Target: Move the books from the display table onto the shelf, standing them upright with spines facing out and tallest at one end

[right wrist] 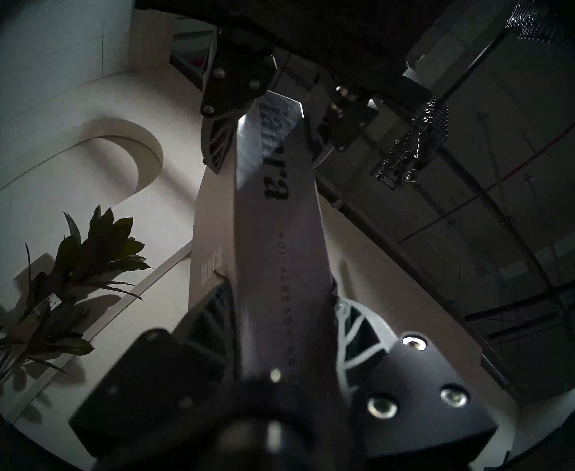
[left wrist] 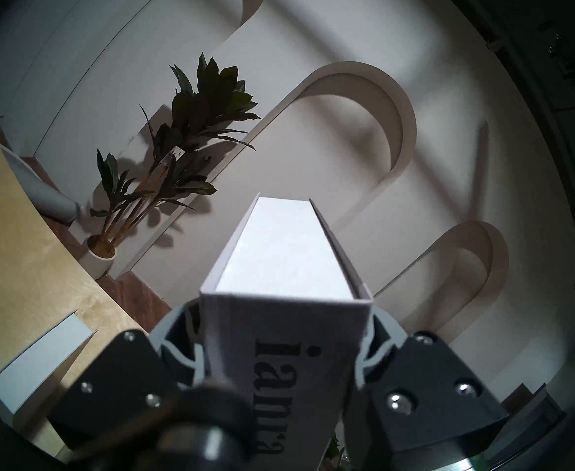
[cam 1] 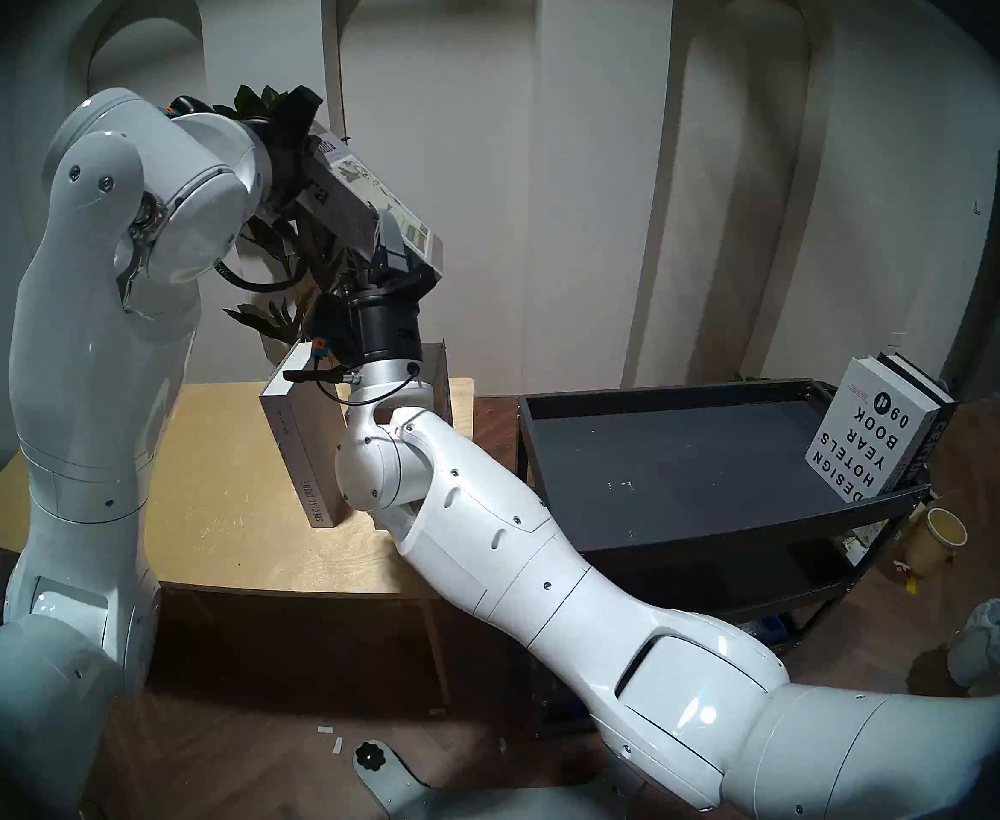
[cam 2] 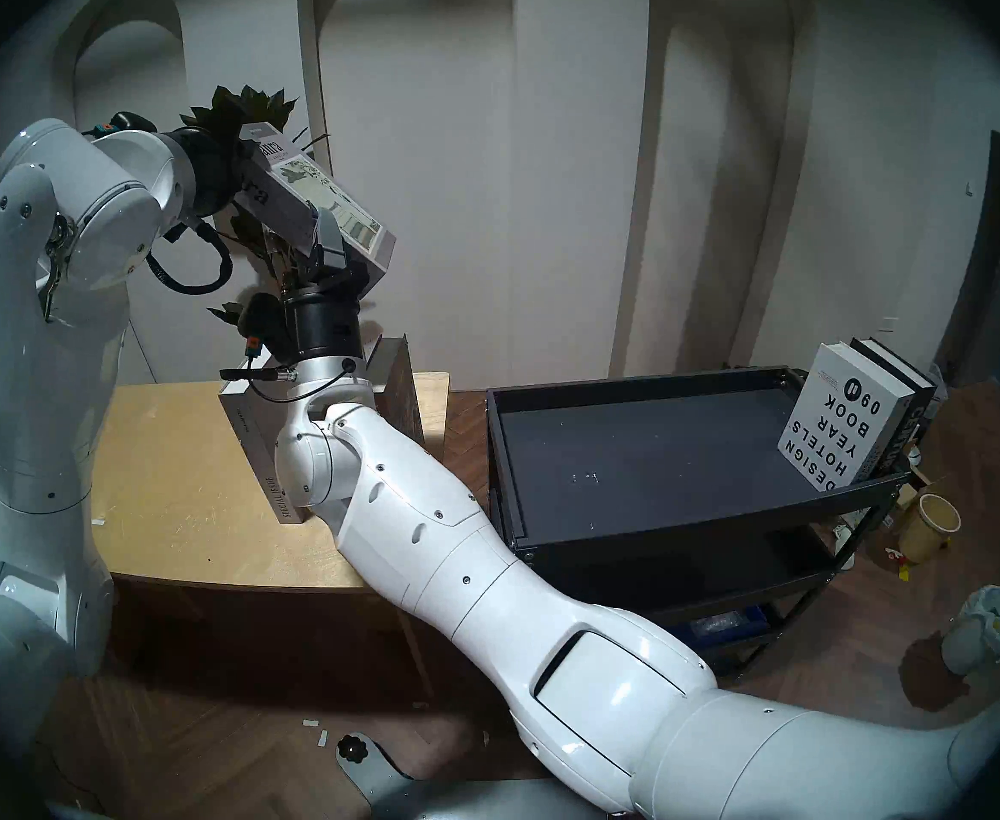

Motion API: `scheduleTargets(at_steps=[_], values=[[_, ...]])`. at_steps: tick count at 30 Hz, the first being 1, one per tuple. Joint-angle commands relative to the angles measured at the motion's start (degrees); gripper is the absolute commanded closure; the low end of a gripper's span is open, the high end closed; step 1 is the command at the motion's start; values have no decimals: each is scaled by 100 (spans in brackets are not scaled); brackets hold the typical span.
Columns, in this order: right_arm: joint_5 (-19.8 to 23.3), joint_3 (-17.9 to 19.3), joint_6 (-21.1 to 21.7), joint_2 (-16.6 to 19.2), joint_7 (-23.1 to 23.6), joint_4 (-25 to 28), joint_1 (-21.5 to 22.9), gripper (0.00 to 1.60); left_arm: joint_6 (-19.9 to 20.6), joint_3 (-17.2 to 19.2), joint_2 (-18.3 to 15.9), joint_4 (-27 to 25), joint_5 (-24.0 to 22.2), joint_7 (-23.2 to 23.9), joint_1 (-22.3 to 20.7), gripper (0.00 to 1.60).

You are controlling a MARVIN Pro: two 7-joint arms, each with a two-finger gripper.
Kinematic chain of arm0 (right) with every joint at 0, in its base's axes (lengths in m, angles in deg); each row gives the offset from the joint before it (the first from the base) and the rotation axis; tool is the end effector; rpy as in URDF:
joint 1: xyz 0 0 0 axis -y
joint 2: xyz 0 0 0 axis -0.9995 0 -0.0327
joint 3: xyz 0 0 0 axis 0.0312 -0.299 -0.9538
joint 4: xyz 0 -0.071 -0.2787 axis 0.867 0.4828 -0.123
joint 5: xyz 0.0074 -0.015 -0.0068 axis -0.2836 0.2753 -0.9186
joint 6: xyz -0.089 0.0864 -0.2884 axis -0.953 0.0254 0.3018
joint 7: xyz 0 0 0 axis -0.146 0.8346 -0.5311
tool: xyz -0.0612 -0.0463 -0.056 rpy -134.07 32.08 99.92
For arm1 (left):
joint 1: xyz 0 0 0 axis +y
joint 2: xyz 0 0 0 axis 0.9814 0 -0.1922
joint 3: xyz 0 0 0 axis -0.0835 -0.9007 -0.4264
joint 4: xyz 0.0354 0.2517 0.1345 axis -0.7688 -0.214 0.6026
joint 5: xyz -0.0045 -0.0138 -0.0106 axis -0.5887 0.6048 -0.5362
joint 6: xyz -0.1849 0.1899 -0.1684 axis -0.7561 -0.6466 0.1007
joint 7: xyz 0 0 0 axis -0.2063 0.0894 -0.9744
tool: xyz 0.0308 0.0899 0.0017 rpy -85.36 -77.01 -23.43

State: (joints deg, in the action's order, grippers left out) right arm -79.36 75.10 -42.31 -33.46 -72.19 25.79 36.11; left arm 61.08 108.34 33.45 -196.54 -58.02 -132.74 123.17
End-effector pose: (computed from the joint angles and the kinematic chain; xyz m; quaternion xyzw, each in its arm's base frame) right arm 0.4490 0.3354 -0.0907 0.3067 0.1803 0.8897 0.2862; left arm 0.4004 0.0260 0.1018 0.6524 0.2997 0.6479 0.2543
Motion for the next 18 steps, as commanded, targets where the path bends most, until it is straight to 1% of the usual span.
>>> scheduleTargets(at_steps=[1, 2, 3, 4, 5, 12, 18], values=[[3, 162, -221, -404, -510, -225, 444, 160, -17, 38, 101, -125, -99, -78, -278, 132], [-4, 171, -251, -394, -562, -251, 456, 160, -6, 49, 100, -131, -118, -104, -329, 93], [-5, 184, -285, -391, -617, -279, 468, 160, 15, 55, 88, -140, -117, -99, -389, 85], [-7, 195, -315, -389, -666, -304, 478, 160, 26, 69, 93, -139, -149, -120, -439, 19], [-15, 200, -342, -376, -703, -312, 485, 160, 43, 75, 79, -145, -146, -118, -488, 0], [-26, 249, -570, -340, -1034, -446, 507, 160, 164, 112, 47, -193, -300, -270, -735, 0], [-52, 283, -707, -122, -1150, -457, 392, 160, 260, 344, -64, -326, -393, -321, -872, 0]])
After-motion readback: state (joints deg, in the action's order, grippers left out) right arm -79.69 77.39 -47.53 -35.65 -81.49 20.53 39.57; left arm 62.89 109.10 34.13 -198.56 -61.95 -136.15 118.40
